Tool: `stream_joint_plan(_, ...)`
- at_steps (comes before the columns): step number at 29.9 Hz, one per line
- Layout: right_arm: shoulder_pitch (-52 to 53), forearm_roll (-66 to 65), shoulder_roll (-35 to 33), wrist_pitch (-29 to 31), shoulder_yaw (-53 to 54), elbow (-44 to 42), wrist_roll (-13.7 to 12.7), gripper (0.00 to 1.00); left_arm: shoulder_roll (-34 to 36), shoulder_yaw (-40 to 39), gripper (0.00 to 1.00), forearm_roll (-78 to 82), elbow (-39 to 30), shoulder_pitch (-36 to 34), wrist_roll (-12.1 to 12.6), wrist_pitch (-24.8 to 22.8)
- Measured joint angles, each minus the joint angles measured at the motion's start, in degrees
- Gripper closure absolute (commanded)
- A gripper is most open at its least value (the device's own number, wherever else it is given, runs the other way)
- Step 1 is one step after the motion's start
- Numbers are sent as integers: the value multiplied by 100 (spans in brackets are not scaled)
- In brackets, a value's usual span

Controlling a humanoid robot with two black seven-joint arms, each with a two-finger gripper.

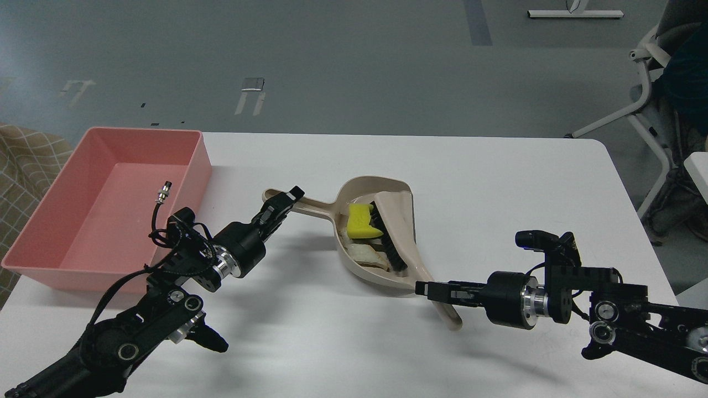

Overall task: Sweep and dump garbage into bin
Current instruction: 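Sweep the yellow garbage into the dustpan with the right-held brush, then lift the dustpan with the left gripper and tip it over the pink bin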

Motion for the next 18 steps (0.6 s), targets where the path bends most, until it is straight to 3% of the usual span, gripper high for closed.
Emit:
stream_joint_plan(10, -5, 37, -1220, 71, 364, 481, 8, 100, -205, -241, 100, -1249, 0, 15, -91, 8)
stream_joint_plan(18, -295, 293, -2274, -63, 394, 499, 234, 100, -49, -1065, 100, -2184, -119, 1, -81, -41)
